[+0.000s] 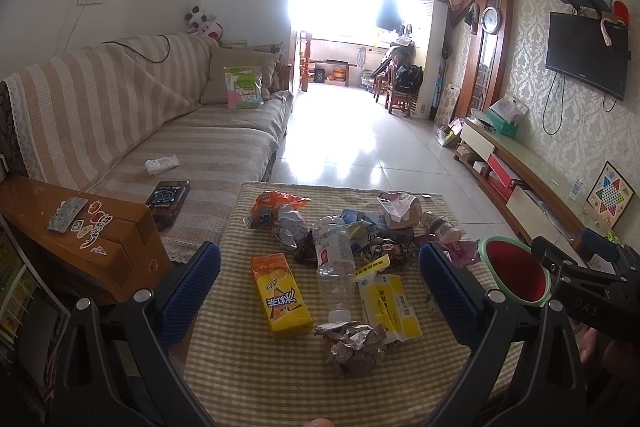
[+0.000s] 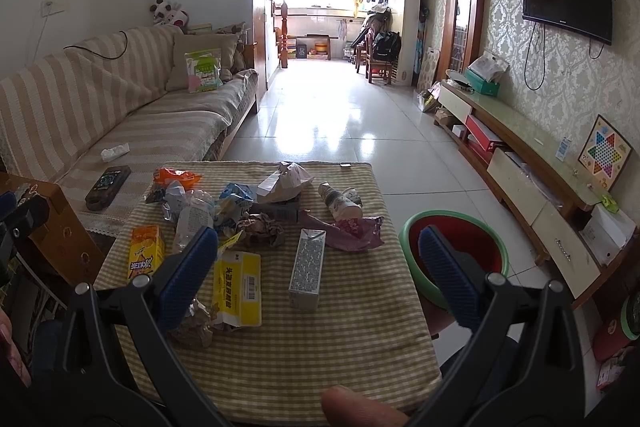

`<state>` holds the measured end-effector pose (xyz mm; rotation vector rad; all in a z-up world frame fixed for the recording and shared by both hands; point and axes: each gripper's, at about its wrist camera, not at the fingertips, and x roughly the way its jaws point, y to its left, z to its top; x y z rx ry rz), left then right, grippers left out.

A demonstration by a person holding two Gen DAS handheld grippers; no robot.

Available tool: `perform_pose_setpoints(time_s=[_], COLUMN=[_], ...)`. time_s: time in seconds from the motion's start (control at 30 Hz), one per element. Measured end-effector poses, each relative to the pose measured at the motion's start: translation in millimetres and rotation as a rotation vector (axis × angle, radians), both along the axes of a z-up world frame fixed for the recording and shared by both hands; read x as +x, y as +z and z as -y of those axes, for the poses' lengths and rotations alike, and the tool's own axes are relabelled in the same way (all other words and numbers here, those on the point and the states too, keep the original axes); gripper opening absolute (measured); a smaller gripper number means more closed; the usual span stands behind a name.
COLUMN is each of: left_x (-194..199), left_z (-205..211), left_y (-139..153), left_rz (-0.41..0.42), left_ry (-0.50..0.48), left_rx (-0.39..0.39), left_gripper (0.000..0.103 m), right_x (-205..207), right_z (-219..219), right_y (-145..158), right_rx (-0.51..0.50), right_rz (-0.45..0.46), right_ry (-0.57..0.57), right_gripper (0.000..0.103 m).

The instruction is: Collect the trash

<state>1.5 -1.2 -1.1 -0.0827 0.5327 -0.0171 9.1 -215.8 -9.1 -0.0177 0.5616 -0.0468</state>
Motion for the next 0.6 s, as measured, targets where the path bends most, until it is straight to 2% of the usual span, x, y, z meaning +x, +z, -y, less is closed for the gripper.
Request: perform_pose_setpoints(time_s=[0.27, 0.6], left_x=[-0.1, 5.6], left_z=[-0.6, -2.9], left_y=[-7.9, -22.8], left_rz=[-0.009, -0.059], left_ry=[0.0, 0.006], left_rx=[-0.003, -0.007], left_gripper=[0.095, 0.095], right_x=[1.3, 6.0], right_z=[1.5, 7.5], right_y=[-3.7, -17.9], right_rx=[0.002, 0.014], right_rz=[-0.012, -0.053], right_ry=[-0.004, -0.011], right_gripper=[0.1, 0.1])
